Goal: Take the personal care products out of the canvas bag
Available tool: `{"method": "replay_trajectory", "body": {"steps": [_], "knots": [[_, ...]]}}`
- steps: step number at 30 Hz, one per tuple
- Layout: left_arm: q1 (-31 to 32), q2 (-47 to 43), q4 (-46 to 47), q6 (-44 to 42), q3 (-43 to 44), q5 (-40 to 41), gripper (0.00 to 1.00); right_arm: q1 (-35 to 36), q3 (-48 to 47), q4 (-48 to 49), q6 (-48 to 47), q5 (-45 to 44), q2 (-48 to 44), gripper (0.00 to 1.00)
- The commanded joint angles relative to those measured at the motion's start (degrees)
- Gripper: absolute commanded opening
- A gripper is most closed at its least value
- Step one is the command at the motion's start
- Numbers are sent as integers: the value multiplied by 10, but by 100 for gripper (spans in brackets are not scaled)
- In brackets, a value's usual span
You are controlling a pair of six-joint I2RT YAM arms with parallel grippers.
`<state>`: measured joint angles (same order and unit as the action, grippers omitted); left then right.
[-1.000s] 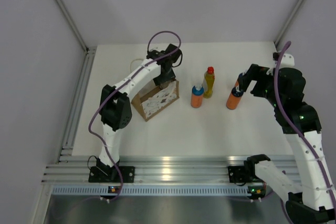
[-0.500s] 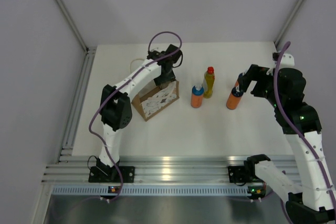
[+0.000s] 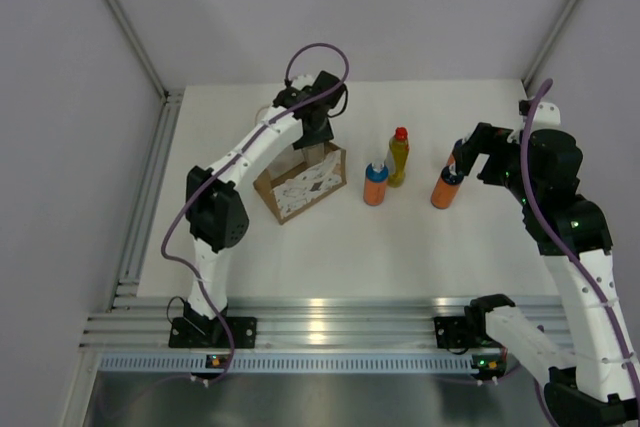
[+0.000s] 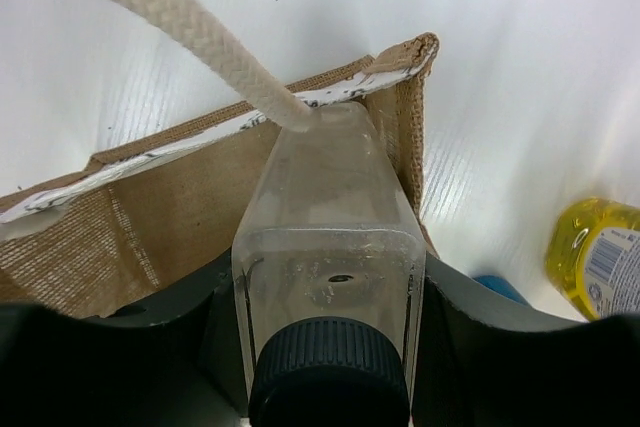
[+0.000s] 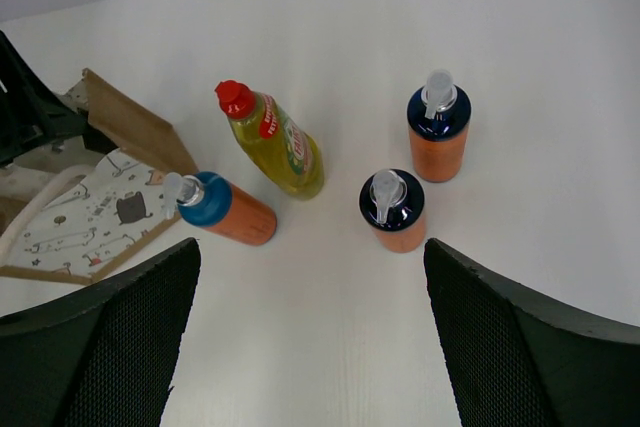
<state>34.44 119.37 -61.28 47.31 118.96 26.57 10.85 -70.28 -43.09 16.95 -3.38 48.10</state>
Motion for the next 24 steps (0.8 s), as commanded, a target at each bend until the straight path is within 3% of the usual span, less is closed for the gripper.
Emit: {"method": "replay_trajectory", "body": {"steps": [1, 12, 24], "knots": [[2, -89, 27, -33, 39, 17, 0, 0, -17, 3, -8, -6, -7, 90], [-4, -161, 26, -55, 58, -23, 0, 0, -17, 2, -3, -3, -10, 90], [-53, -254, 26, -25, 78, -127, 0, 0, -27, 2, 3, 4, -6, 90]]}}
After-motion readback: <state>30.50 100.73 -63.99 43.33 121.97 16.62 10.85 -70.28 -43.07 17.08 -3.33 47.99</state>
